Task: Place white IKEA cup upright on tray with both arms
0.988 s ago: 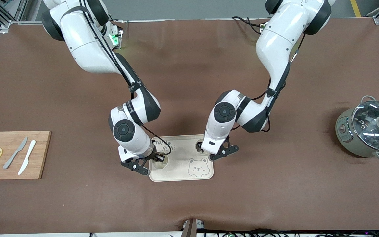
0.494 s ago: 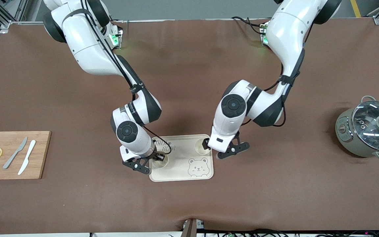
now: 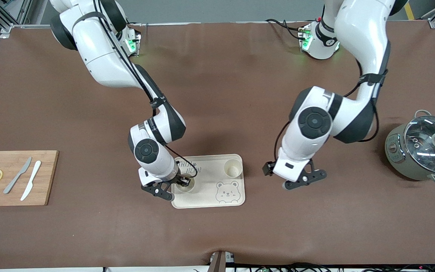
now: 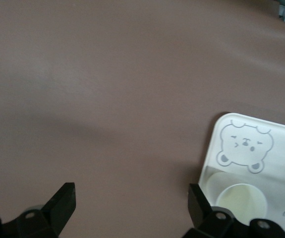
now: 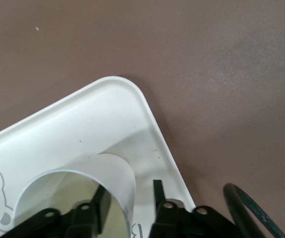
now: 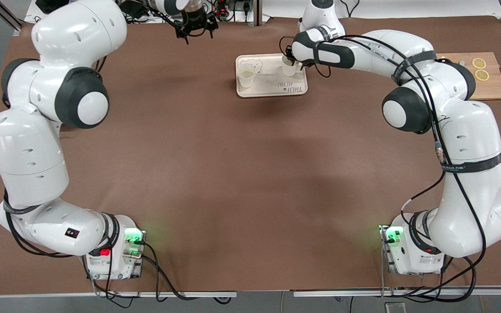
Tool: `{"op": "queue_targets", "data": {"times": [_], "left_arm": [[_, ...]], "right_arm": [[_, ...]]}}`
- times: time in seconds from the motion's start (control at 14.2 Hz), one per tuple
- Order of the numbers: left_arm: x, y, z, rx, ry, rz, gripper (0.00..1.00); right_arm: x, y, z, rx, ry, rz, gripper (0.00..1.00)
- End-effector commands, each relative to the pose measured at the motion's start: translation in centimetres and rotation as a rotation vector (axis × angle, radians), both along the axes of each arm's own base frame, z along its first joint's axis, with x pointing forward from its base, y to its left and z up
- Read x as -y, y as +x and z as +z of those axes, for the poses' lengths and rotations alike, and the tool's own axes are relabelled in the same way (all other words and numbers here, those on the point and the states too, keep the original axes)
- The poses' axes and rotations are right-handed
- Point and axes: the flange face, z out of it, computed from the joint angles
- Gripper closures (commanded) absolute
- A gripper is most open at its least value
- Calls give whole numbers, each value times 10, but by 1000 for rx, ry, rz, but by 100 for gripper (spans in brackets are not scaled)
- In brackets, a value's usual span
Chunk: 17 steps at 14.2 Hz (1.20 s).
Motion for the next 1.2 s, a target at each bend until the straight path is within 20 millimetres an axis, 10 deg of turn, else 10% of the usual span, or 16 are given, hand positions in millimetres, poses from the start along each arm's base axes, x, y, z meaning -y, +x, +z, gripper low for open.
{"op": "queue_targets", "data": {"times": [0.0, 0.21, 0.49, 0.78, 1.13], "left_arm": [[-35, -4, 23, -36, 28, -42, 0], [-75, -3, 36, -66, 45, -78, 0], [-126, -9, 54, -75, 39, -128, 0], [-181, -18, 78, -72, 49, -173, 0], [-253, -28, 109, -112, 46, -221, 0]], "right_arm": [[4, 6, 22, 26, 5, -8, 0], [8, -1, 65, -25, -22, 1, 0], [19, -34, 199, -110, -37, 76, 0], [55, -111, 331, -201, -61, 147, 0], [178, -215, 450, -134, -53, 285, 0]]}}
